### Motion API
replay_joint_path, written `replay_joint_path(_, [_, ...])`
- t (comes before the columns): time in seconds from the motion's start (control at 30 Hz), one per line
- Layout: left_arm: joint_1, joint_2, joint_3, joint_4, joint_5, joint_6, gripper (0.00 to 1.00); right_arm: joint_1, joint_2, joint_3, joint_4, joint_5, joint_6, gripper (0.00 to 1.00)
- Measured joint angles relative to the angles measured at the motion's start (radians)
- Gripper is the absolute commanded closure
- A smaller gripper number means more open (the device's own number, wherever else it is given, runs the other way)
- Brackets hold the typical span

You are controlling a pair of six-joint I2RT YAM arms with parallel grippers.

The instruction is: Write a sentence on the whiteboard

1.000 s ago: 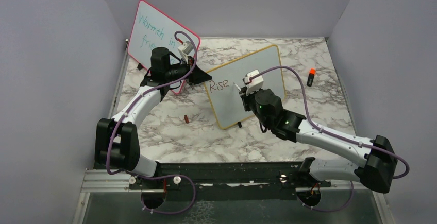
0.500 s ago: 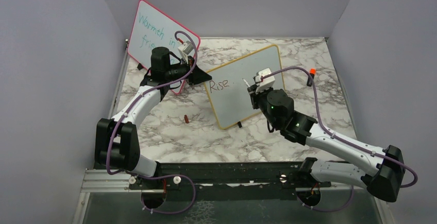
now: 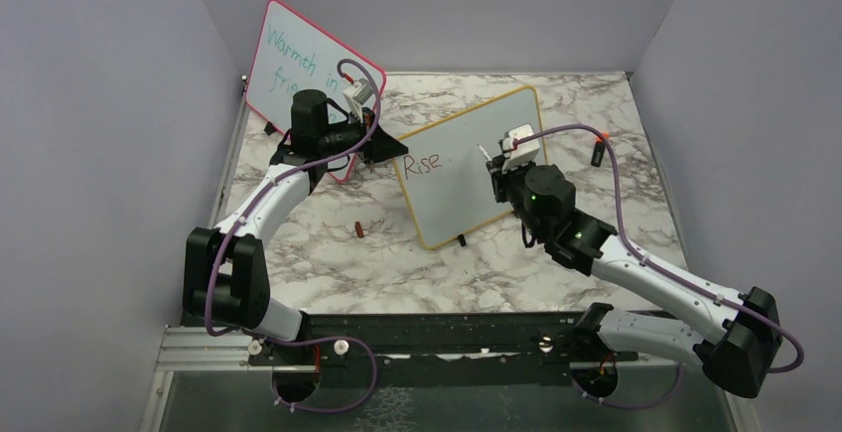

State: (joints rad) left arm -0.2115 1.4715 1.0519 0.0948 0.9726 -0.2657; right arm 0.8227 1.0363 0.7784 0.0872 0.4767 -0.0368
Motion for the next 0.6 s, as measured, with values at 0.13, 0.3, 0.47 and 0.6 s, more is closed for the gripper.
replay_joint_path(0.13, [0.0, 0.0, 0.001, 0.0, 0.0, 0.001, 1.0, 0.0, 0.0, -0.004, 0.009, -0.019, -0.006, 0.99])
replay_joint_path(0.3, [0.0, 0.0, 0.001, 0.0, 0.0, 0.001, 1.0, -0.004, 0.006, -0.007, 0.03, -0.029, -0.018, 0.99])
replay_joint_path(0.47, [0.0, 0.001, 0.001, 0.0, 0.0, 0.001, 1.0, -0.009, 0.029, -0.011, 0.051, -0.031, -0.025, 0.99])
replay_joint_path(0.6, [0.0, 0.002, 0.001, 0.0, 0.0, 0.001, 1.0, -0.013, 0.051, -0.011, 0.074, -0.047, -0.03, 0.99])
